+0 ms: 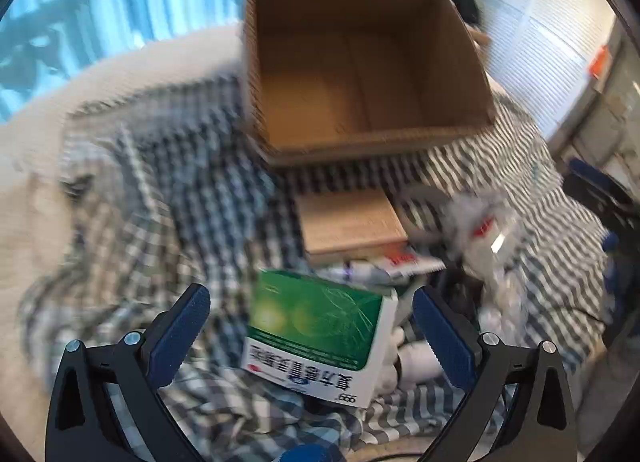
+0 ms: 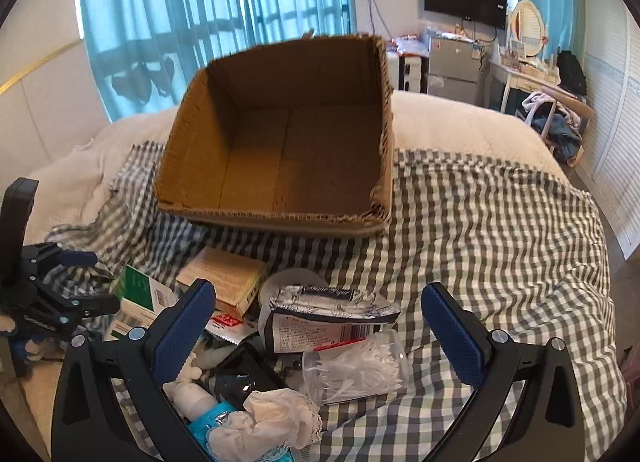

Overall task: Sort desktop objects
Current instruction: 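Grasp the green-and-white medicine box with the left gripper while the right grasps a foil packet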

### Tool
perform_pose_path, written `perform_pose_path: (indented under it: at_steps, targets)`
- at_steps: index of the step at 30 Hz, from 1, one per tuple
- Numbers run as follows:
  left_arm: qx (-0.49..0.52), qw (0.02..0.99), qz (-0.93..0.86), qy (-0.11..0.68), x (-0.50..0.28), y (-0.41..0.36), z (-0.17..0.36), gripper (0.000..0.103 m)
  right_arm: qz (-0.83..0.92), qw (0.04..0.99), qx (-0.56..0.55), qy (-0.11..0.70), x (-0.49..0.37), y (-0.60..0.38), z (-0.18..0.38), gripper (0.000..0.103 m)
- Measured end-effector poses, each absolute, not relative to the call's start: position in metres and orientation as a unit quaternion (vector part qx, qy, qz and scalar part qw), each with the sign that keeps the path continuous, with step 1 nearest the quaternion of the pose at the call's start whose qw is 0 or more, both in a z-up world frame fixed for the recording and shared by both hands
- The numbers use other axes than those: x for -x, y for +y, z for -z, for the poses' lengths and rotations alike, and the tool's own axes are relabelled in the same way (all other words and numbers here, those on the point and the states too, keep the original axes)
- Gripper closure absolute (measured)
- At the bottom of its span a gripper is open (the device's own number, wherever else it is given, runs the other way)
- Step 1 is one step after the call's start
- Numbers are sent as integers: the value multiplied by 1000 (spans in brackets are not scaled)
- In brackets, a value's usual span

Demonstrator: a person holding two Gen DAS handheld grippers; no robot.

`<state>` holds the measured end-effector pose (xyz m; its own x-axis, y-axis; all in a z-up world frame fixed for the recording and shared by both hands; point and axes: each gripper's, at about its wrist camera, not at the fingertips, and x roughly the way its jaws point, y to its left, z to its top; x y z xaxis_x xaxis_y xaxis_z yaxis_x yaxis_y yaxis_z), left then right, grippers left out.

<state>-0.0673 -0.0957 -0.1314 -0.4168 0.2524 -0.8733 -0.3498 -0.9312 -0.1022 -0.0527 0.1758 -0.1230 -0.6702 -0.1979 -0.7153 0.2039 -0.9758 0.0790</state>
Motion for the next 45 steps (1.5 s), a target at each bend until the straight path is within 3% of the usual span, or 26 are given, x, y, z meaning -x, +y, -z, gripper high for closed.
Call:
perform_pose_path:
  at_steps: [3,12,29,32,35,37,38,39,40,41,44,45]
  targets:
    - [520,163,-835,75,70,-92,143,0,907,117,-405,8,58,170,133,0]
    - [533,217,-817,40,77,-96,156,0,892,131,-432,18,72,161,156,0]
    - [552,219,-800,89,84,-70,186,0,872,94,-480,19,96,164,209,2]
    - [544,215,-806,93,83,-68,186,0,873,101,-477,15,93,165,208,26]
    - [534,212,-813,96,81,-65,184,2,869,120,-479,15,92,163,207,68]
    - [529,206,-818,88,82,-65,182,3,869,124,-478,24,89,158,207,76]
    - [525,204,-821,86,82,-65,180,22,871,126,-475,25,88,157,205,78]
    - [518,197,-829,77,83,-69,175,32,871,127,-474,24,87,157,204,79]
    - [517,194,-831,66,85,-72,173,35,872,129,-472,22,86,158,203,92]
    - [519,193,-831,58,85,-75,172,37,872,138,-469,12,85,159,200,100]
    - [519,196,-829,65,84,-74,172,36,878,138,-459,15,81,160,193,100]
    - [517,200,-829,73,82,-72,170,23,879,140,-456,11,80,161,191,100]
